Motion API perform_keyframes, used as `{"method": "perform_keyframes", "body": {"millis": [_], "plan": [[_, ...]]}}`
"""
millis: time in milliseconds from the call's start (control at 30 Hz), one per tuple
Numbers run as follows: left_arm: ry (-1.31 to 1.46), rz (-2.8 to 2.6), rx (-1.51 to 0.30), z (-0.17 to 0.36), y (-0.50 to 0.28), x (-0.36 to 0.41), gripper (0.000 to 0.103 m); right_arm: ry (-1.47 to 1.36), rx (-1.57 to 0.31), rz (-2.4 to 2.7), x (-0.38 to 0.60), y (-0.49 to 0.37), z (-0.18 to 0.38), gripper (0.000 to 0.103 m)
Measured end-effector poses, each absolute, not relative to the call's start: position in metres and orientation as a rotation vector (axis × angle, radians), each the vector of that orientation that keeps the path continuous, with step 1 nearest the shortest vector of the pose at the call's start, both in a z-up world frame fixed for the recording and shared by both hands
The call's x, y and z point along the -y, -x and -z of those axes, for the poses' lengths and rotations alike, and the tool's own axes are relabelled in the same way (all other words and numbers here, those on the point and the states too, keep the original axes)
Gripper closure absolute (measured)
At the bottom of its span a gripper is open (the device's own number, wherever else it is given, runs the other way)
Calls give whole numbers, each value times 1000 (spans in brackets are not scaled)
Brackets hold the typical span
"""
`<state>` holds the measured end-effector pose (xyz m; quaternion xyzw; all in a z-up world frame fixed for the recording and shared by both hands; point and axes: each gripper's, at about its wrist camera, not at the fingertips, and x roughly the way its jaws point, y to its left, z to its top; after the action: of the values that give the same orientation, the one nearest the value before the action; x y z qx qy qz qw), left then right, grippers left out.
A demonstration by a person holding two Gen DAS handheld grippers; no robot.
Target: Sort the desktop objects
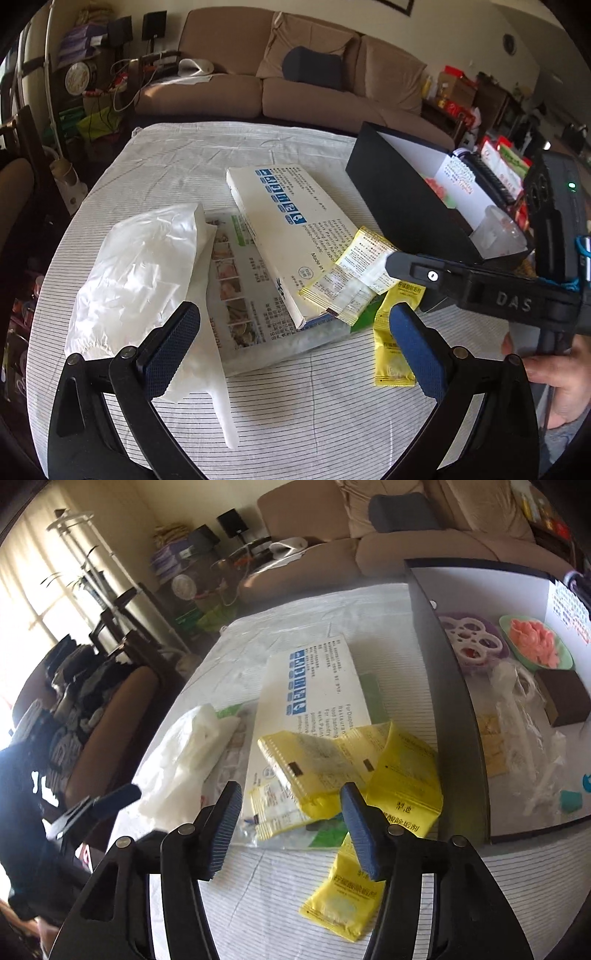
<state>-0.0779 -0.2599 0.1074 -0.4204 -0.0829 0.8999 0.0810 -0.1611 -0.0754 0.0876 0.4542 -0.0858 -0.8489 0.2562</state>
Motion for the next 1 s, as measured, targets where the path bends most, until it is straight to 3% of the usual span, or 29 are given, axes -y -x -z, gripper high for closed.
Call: {"method": "perform_keyframes", "body": {"millis": [133, 400, 500, 633, 767, 1000], "plan": [[1250, -2678, 252, -108, 78, 260, 0, -1235, 316, 2321, 72, 162, -88, 43], [1238, -2681, 245, -110, 75, 252, 0, -1172, 178, 2396, 56, 129, -99, 38], [1232, -2661, 255, -107, 72, 240, 0, -1125, 99, 2461, 31, 106, -104, 22], [1252, -2622, 259, -97, 62, 211, 0, -1145, -11, 2516, -7, 85, -97, 18], [1237, -2603, 210, -92, 40, 171, 0, -1188, 4, 2585, -65, 65, -86, 4], [1312, -2630, 167, -70, 19, 98, 0, -1286, 39, 2649, -134, 48, -54, 3]]}}
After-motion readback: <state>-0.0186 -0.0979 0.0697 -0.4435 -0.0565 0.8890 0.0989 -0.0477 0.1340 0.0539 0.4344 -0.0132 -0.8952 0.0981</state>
